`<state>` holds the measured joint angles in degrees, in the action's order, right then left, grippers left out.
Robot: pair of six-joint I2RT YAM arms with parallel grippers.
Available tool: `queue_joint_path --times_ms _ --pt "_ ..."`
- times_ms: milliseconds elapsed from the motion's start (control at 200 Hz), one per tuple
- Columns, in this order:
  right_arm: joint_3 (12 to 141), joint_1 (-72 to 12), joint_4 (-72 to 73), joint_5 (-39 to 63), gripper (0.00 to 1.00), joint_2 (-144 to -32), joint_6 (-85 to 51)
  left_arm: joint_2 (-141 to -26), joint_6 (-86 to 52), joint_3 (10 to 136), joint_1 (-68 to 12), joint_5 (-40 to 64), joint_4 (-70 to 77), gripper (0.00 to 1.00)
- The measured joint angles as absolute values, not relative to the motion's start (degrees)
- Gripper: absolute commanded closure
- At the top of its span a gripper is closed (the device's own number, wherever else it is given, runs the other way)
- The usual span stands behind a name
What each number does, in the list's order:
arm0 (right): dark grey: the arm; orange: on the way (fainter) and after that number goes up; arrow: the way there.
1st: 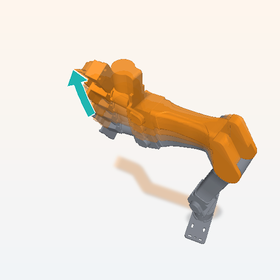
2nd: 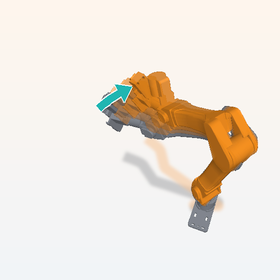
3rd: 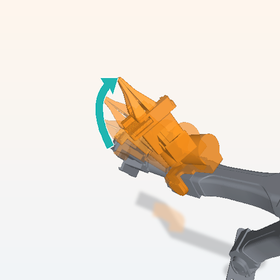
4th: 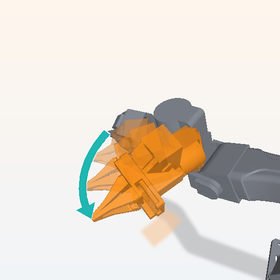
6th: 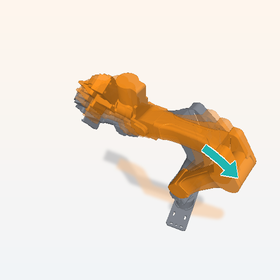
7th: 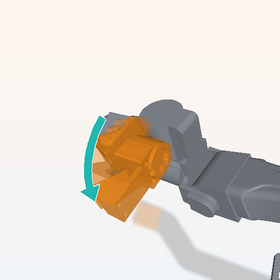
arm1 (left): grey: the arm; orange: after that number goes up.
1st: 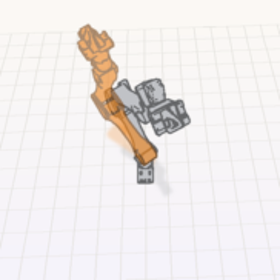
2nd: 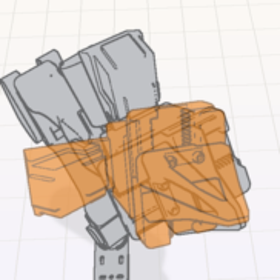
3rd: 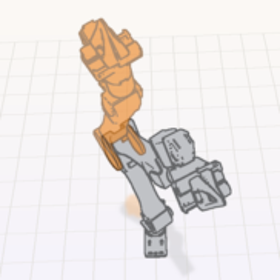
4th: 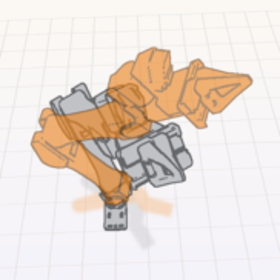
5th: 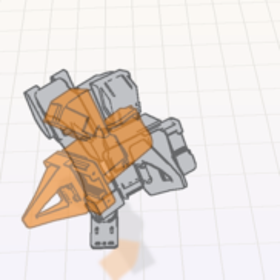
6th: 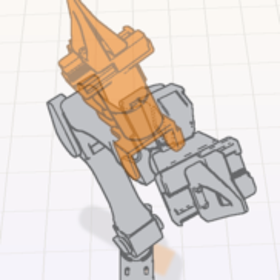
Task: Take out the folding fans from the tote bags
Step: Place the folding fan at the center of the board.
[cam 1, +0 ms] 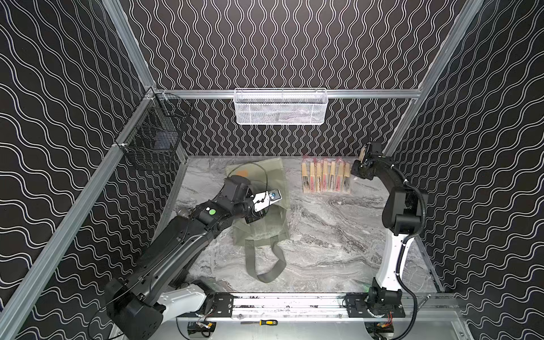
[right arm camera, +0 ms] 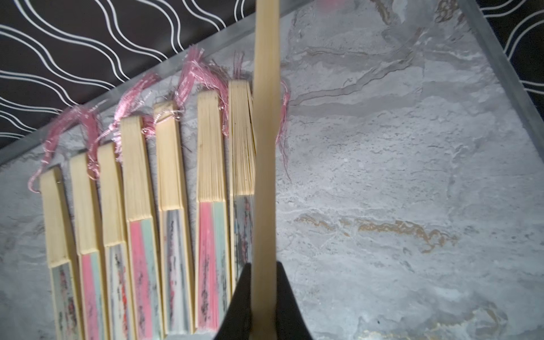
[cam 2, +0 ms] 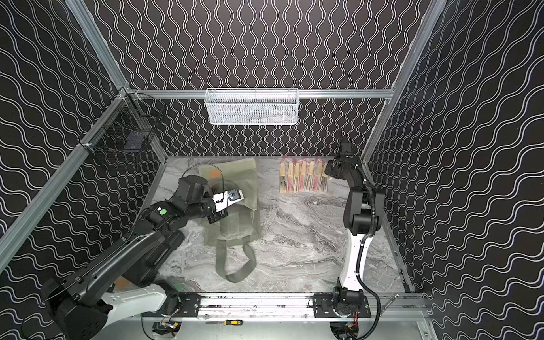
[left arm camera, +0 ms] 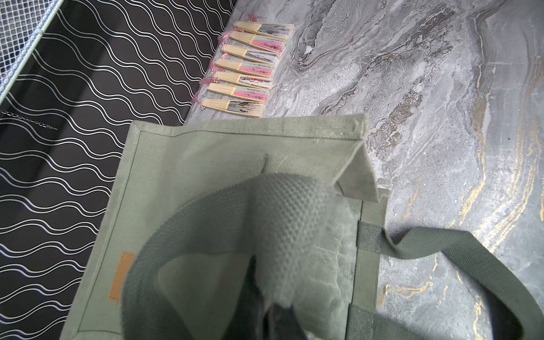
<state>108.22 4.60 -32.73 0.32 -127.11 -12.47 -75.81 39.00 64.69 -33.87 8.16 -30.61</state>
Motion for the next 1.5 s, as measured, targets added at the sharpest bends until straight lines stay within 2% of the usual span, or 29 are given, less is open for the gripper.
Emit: queue_joint_path --times_ms 265,596,1501 --pt "104.22 8.25 -31.62 2.50 1.00 -128.79 -9.89 -76.07 39.00 64.58 -33.87 8.78 -30.52 1.00" --pt "101.80 8.23 -30.92 4.86 1.00 -130.72 -7.88 -75.94 39.00 64.49 -33.87 9.06 -30.50 1.00" --pt "104.05 8.14 -29.54 11.07 1.00 -132.97 -3.60 -76.20 39.00 64.49 -33.82 9.23 -30.48 1.00"
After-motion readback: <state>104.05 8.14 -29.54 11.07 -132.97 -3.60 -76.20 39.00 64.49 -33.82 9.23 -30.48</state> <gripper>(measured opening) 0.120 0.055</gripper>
